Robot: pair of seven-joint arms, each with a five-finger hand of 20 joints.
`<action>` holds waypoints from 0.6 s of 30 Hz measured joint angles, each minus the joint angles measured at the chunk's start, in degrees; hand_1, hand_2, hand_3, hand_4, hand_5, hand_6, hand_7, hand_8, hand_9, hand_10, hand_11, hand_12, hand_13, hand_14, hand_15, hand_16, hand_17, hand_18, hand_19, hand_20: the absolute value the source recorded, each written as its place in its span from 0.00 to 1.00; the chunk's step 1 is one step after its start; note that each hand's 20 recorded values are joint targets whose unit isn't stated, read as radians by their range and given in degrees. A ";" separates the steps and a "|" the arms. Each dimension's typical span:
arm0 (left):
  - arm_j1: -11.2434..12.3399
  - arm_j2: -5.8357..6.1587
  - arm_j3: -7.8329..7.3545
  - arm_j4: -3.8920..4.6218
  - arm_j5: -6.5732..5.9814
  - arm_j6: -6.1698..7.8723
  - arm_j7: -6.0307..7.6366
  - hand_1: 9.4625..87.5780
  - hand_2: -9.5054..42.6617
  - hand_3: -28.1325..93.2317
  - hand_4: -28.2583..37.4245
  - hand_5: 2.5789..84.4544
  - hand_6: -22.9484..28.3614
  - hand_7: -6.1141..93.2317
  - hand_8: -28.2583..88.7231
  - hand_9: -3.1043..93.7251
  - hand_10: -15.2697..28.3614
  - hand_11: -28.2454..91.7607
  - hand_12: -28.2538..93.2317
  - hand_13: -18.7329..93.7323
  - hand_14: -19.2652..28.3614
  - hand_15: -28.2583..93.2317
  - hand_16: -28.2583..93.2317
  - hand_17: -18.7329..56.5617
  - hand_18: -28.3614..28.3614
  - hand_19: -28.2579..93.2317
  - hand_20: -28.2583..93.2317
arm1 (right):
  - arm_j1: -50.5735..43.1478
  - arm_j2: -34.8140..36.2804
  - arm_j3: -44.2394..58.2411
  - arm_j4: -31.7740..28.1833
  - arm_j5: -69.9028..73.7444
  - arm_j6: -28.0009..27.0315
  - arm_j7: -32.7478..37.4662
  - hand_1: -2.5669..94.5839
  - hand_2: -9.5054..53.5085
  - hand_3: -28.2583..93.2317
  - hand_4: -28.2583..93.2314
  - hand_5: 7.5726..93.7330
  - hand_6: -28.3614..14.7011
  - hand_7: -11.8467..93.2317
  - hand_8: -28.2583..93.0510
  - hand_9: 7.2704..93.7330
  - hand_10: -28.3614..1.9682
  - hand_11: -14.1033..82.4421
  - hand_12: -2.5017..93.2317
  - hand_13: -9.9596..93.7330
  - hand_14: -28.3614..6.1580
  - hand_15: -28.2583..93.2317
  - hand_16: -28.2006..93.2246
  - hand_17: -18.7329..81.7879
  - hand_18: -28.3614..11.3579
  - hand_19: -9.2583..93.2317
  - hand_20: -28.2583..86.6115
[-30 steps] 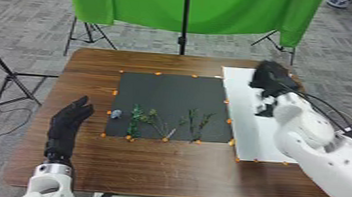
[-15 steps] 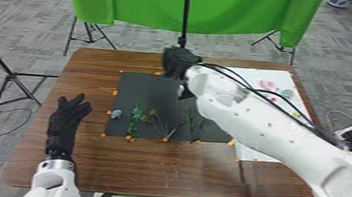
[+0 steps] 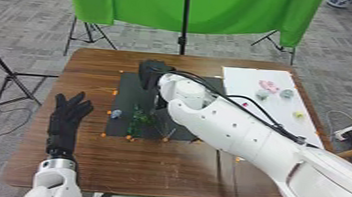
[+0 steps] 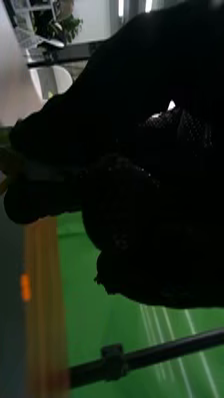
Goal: Arrange flowers
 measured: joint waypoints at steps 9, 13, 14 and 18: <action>-0.85 0.43 0.94 0.34 0.04 -0.54 -0.20 0.20 0.56 0.54 0.00 0.52 0.54 0.18 0.18 0.50 0.68 0.38 0.32 0.46 0.78 0.42 0.22 0.32 0.69 0.27 0.39 | -0.88 -0.94 -1.17 1.31 0.19 0.50 0.01 0.57 0.00 0.71 0.07 0.68 0.67 0.29 0.27 0.80 0.54 0.32 0.26 0.95 0.74 0.71 0.52 0.83 0.46 1.00 0.72; -0.97 0.45 1.04 0.40 0.11 -0.80 -0.44 0.20 0.54 0.55 0.00 0.52 0.54 0.18 0.18 0.50 0.68 0.38 0.32 0.46 0.78 0.42 0.22 0.32 0.69 0.27 0.39 | -1.05 -0.97 -1.60 1.00 0.44 1.20 0.30 0.53 0.00 0.73 0.07 0.66 0.67 0.28 0.24 0.79 0.52 0.32 0.24 0.95 0.74 0.71 0.52 0.82 0.45 1.00 0.71; -0.97 0.45 1.04 0.40 0.12 -0.84 -0.49 0.19 0.54 0.56 0.00 0.52 0.54 0.18 0.18 0.50 0.68 0.38 0.32 0.46 0.78 0.42 0.22 0.32 0.69 0.27 0.39 | -1.12 -0.96 -1.63 0.86 0.51 1.28 0.45 0.53 0.00 0.73 0.07 0.66 0.67 0.28 0.23 0.79 0.51 0.32 0.24 0.95 0.74 0.71 0.52 0.82 0.45 1.00 0.71; -0.97 0.45 1.04 0.41 0.16 -0.92 -0.72 0.19 0.51 0.57 0.00 0.52 0.54 0.18 0.18 0.50 0.68 0.38 0.32 0.46 0.78 0.42 0.22 0.32 0.69 0.27 0.39 | -1.47 -0.82 -1.63 0.39 0.61 1.27 0.87 0.49 0.00 0.75 0.07 0.64 0.66 0.28 0.16 0.78 0.50 0.32 0.24 0.95 0.73 0.71 0.52 0.82 0.45 1.00 0.71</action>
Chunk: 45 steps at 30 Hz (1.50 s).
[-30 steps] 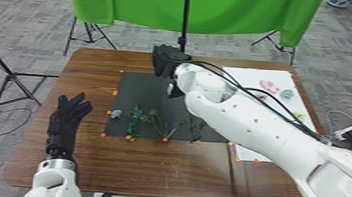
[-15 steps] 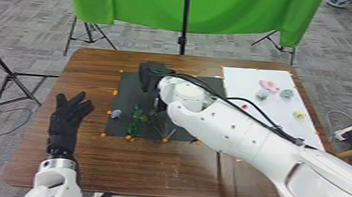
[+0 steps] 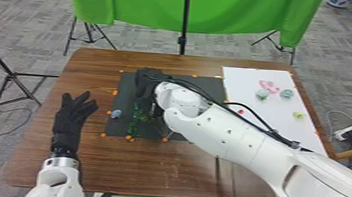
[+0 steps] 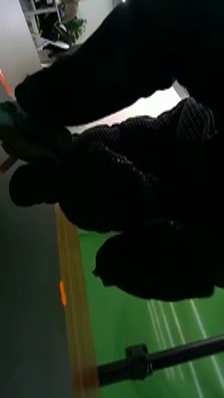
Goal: Arrange flowers
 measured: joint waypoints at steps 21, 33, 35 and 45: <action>0.47 -0.74 -0.81 -0.08 0.81 -0.31 -1.24 0.17 0.46 0.62 0.00 0.51 0.54 0.18 0.19 0.50 0.68 0.38 0.33 0.46 0.78 0.42 0.22 0.31 0.70 0.28 0.39 | -5.51 15.66 12.09 -24.63 3.03 -1.98 2.97 0.35 0.04 0.72 0.11 0.54 0.66 0.20 0.17 0.79 0.38 0.29 0.23 0.95 0.67 0.64 0.51 0.80 0.42 1.00 0.61; 1.41 -0.81 -1.51 -0.56 1.16 -0.36 -2.03 0.16 0.44 0.65 0.00 0.51 0.54 0.17 0.19 0.50 0.68 0.39 0.33 0.46 0.78 0.42 0.22 0.32 0.70 0.27 0.39 | -27.47 38.50 45.61 -38.38 -2.79 -11.70 13.71 0.34 0.00 0.72 0.13 0.45 0.61 0.17 0.19 0.54 0.27 0.22 0.23 0.83 0.51 0.62 0.50 0.69 0.27 0.98 0.64; 1.49 -0.81 -1.56 -0.61 1.35 -0.40 -2.28 0.16 0.44 0.65 0.00 0.51 0.54 0.17 0.19 0.50 0.68 0.39 0.33 0.46 0.78 0.42 0.22 0.32 0.70 0.27 0.39 | -31.88 41.27 49.68 -37.29 -3.84 -12.53 15.38 0.34 0.00 0.72 0.12 0.44 0.61 0.17 0.19 0.53 0.27 0.22 0.23 0.82 0.50 0.63 0.50 0.69 0.27 0.98 0.64; 1.51 -1.04 -1.57 -0.67 2.28 -1.49 -3.44 0.16 0.44 0.66 0.00 0.51 0.54 0.17 0.19 0.50 0.68 0.39 0.33 0.46 0.78 0.42 0.22 0.32 0.70 0.28 0.39 | -42.98 43.26 54.95 -31.33 -4.40 -11.90 19.11 0.35 0.00 0.73 0.12 0.50 0.63 0.19 0.18 0.62 0.32 0.23 0.23 0.86 0.54 0.66 0.50 0.72 0.29 1.00 0.65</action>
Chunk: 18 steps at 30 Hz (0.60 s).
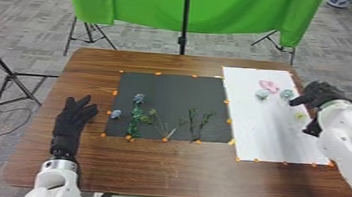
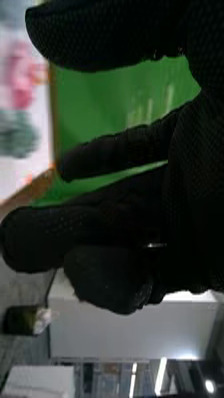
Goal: Arrange flowers
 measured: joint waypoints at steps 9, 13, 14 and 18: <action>0.53 -0.17 -0.47 -0.50 0.35 -0.36 -1.08 0.16 0.43 0.66 0.00 0.51 0.54 0.17 0.19 0.50 0.68 0.39 0.33 0.46 0.78 0.42 0.22 0.32 0.70 0.28 0.39 | -1.28 -1.49 -3.36 4.81 -3.73 2.17 0.32 0.57 0.00 0.73 0.08 0.64 0.64 0.25 0.19 0.79 0.49 0.29 0.27 0.94 0.70 0.68 0.51 0.80 0.42 1.00 0.66; 0.70 -0.18 -0.59 -0.60 0.41 -0.41 -1.30 0.16 0.43 0.66 0.00 0.51 0.54 0.17 0.19 0.50 0.68 0.39 0.33 0.46 0.78 0.42 0.22 0.32 0.70 0.28 0.39 | -1.61 -1.54 -6.54 7.62 -8.64 14.06 -0.43 0.70 0.00 0.64 0.11 0.81 0.63 0.29 0.31 0.96 0.61 0.22 0.40 0.98 0.75 0.68 0.52 0.85 0.46 1.00 0.69; 0.77 -0.18 -0.65 -0.64 0.41 -0.41 -1.33 0.16 0.43 0.66 0.00 0.51 0.54 0.17 0.19 0.50 0.68 0.39 0.33 0.46 0.78 0.42 0.22 0.32 0.70 0.28 0.39 | -1.82 -1.54 -7.29 8.57 -9.13 17.77 -0.90 0.71 0.00 0.64 0.11 0.82 0.63 0.29 0.31 0.97 0.62 0.22 0.41 0.99 0.76 0.68 0.53 0.85 0.46 1.00 0.69; 1.02 -0.18 -0.85 -0.82 0.43 -0.41 -1.40 0.16 0.43 0.66 0.00 0.51 0.54 0.17 0.19 0.50 0.68 0.39 0.33 0.46 0.78 0.42 0.22 0.32 0.70 0.28 0.38 | -2.69 -1.36 -8.52 9.76 -9.64 27.82 -3.27 0.71 0.00 0.65 0.11 0.84 0.64 0.29 0.32 0.98 0.63 0.22 0.42 0.99 0.77 0.68 0.53 0.86 0.47 1.00 0.70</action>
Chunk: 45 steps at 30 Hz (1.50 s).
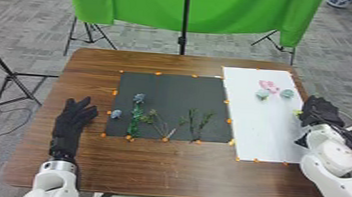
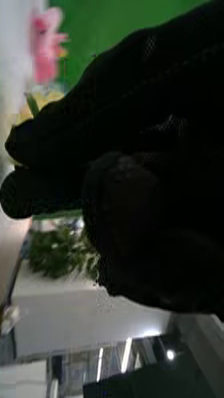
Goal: Arrange flowers
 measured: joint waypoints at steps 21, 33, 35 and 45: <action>-0.13 0.06 0.17 0.05 0.21 -0.35 -0.35 0.16 0.42 0.67 0.00 0.51 0.54 0.17 0.19 0.49 0.68 0.39 0.33 0.46 0.78 0.42 0.22 0.31 0.70 0.28 0.38 | 40.73 -9.03 -43.71 -7.35 9.82 0.92 -24.12 0.68 0.00 0.68 0.08 0.82 0.69 0.32 0.30 0.98 0.66 0.21 0.44 0.99 0.79 0.70 0.54 0.85 0.46 1.00 0.75; -0.94 0.01 0.84 0.47 0.13 -0.38 -0.08 0.16 0.42 0.67 0.00 0.51 0.54 0.17 0.19 0.49 0.67 0.39 0.33 0.46 0.78 0.42 0.22 0.31 0.70 0.28 0.39 | 47.23 -22.13 -55.32 -1.38 6.57 -0.87 -29.70 0.66 0.00 0.69 0.07 0.80 0.72 0.35 0.29 0.96 0.65 0.21 0.43 0.97 0.78 0.71 0.54 0.84 0.46 1.00 0.76; -0.80 0.03 0.84 0.40 0.13 -0.39 0.05 0.15 0.42 0.67 0.00 0.51 0.54 0.17 0.19 0.49 0.67 0.38 0.33 0.46 0.78 0.42 0.22 0.31 0.70 0.28 0.39 | 47.20 -22.57 -55.72 -1.25 5.86 -2.30 -29.15 0.66 0.00 0.69 0.07 0.80 0.72 0.35 0.29 0.95 0.65 0.21 0.43 0.97 0.78 0.71 0.54 0.84 0.46 1.00 0.76; -0.78 0.07 0.87 0.41 0.13 -0.38 0.06 0.15 0.42 0.68 0.00 0.51 0.54 0.17 0.19 0.49 0.67 0.38 0.33 0.46 0.78 0.42 0.22 0.31 0.70 0.28 0.39 | 46.20 -23.19 -55.39 3.52 4.37 -5.61 -28.05 0.66 0.00 0.69 0.07 0.78 0.73 0.36 0.28 0.94 0.64 0.20 0.43 0.96 0.78 0.72 0.53 0.83 0.45 1.00 0.77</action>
